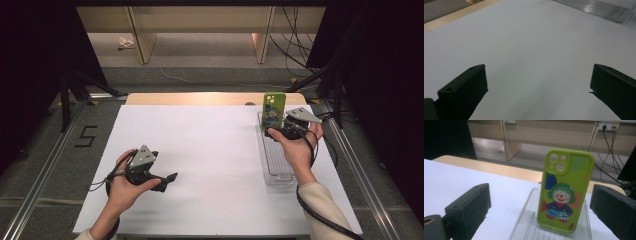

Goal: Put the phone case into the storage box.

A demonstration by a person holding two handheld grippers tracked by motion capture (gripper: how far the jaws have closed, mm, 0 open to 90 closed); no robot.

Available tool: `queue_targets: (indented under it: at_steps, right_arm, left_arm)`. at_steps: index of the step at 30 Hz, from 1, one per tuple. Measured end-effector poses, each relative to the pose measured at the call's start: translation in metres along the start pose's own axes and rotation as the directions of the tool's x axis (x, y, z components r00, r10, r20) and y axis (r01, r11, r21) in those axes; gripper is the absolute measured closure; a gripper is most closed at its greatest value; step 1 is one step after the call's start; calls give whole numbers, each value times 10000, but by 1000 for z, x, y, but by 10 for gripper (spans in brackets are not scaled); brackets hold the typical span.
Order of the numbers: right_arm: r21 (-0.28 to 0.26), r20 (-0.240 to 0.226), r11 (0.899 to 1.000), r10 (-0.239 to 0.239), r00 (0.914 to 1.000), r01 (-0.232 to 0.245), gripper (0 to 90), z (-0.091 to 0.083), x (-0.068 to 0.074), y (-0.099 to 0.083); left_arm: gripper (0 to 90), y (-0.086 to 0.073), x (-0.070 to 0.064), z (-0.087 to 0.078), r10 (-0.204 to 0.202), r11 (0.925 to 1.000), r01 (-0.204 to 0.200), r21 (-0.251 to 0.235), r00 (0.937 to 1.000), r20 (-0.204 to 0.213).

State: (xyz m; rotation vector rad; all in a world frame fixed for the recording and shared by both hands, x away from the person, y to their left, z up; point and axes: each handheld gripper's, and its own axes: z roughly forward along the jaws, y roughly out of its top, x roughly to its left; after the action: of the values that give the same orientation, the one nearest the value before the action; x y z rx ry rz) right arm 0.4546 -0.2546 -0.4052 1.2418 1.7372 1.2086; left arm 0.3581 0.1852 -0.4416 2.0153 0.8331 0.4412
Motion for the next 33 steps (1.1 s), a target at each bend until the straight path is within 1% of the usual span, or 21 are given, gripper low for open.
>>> queue_targets:
  at_steps: [7, 11, 13, 18, 19, 23, 28, 33]
  right_arm:
    - [-8, -322, 9996, -290, 9991, 290, 57, -12, 5, -6]
    - [44, -560, 9993, -367, 9978, 370, 56, -18, 6, -10]
    - [-41, -673, 9993, -376, 9970, 374, 56, -22, 6, -12]
    - [-49, -1061, 9985, -549, 9928, 547, 56, -31, 7, -16]
    - [-50, -1147, 9988, -493, 9922, 490, 57, -33, 7, -17]
    - [-97, -1458, 9983, -588, 9876, 581, 62, -39, 8, -22]
    - [-188, -1667, 9967, -814, 9826, 794, 62, -48, 12, -28]
    - [-274, -1830, 9962, -867, 9793, 831, 61, -55, 15, -31]
  left_arm:
    - [8, 0, 0, -1, -34, 10000, 34, -25, 10000, -23]
    - [8, 1, 0, -1, -55, 10000, 55, -53, 10000, -10]
    - [8, 0, 0, -1, -40, 10000, 40, -37, 10000, -14]
    - [8, 1, 0, -1, -19, 10000, 19, -29, 10000, -18]
    - [8, 1, 0, -1, -22, 10000, 22, -32, 10000, -18]
    - [8, 1, 0, -1, -16, 10000, 16, -48, 10000, -35]
    - [8, 0, 0, -1, -38, 10000, 38, -45, 10000, -26]
    - [8, 1, 0, -1, -38, 10000, 38, -81, 10000, -48]
